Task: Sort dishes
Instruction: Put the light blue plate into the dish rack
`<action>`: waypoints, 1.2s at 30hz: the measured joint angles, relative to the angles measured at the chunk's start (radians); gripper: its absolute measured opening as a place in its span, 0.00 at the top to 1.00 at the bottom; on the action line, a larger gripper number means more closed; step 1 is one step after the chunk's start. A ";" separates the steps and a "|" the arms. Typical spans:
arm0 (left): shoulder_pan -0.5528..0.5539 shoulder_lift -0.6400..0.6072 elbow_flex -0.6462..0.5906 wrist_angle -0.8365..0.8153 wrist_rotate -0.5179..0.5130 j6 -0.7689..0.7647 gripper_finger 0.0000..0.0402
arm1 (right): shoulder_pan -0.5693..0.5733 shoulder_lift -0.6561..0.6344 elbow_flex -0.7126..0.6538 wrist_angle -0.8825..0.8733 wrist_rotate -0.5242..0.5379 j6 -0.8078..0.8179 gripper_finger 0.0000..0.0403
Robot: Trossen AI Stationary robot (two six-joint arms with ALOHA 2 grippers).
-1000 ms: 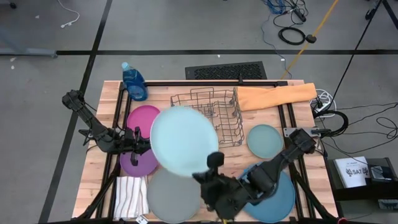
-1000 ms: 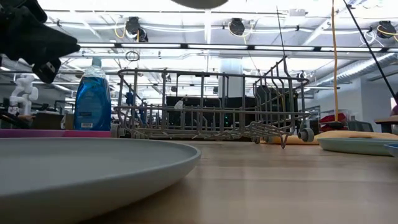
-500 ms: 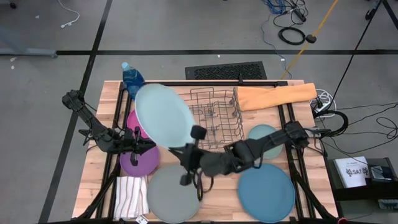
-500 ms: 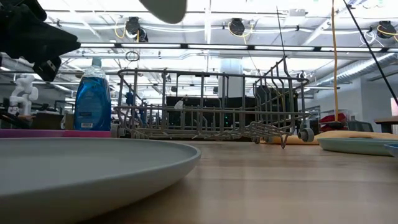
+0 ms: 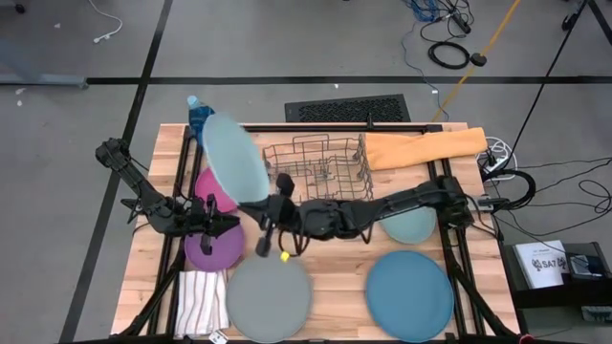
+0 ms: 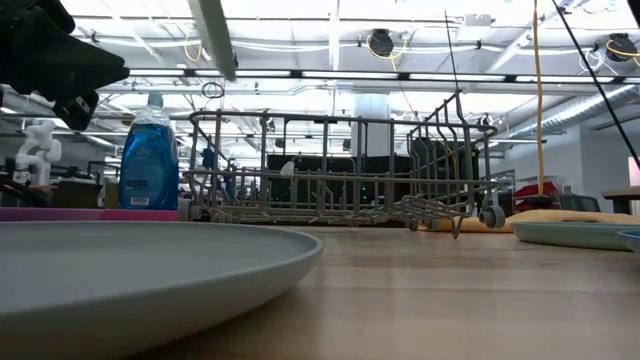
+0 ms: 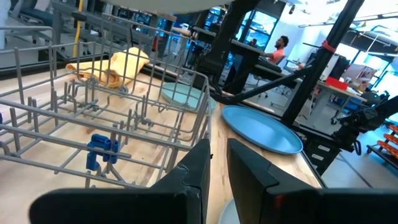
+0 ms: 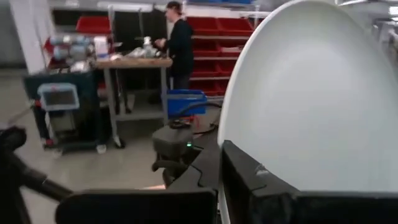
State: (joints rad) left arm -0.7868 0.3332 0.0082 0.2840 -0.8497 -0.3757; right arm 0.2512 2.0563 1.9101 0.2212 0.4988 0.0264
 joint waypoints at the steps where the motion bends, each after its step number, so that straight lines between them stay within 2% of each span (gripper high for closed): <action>1: 0.000 0.000 0.000 0.000 0.000 0.002 0.86 | -0.005 -0.001 -0.035 0.048 0.001 0.017 1.00; 8: 0.000 0.000 0.000 0.000 0.008 0.016 0.86 | -0.033 -0.001 -0.275 0.423 0.022 0.101 1.00; 16: 0.000 0.000 0.000 -0.001 0.035 0.013 0.86 | -0.039 -0.001 -0.421 0.610 0.103 0.142 1.00; 22: 0.000 0.000 0.000 -0.001 0.035 -0.004 0.86 | -0.050 -0.005 -0.497 0.671 0.098 0.195 1.00; 26: 0.000 0.000 0.000 -0.001 0.035 -0.008 0.86 | -0.055 -0.005 -0.571 0.812 0.098 0.204 1.00; 32: 0.000 0.000 0.000 -0.001 0.035 -0.007 0.86 | -0.071 -0.005 -0.680 0.938 0.080 0.308 1.00; 36: 0.000 0.000 0.000 -0.001 0.035 -0.003 0.86 | -0.068 -0.005 -0.709 1.061 0.069 0.290 1.00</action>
State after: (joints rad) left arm -0.7868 0.3332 0.0082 0.2832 -0.8150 -0.3782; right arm 0.1830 2.0518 1.2014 1.2818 0.5673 0.3163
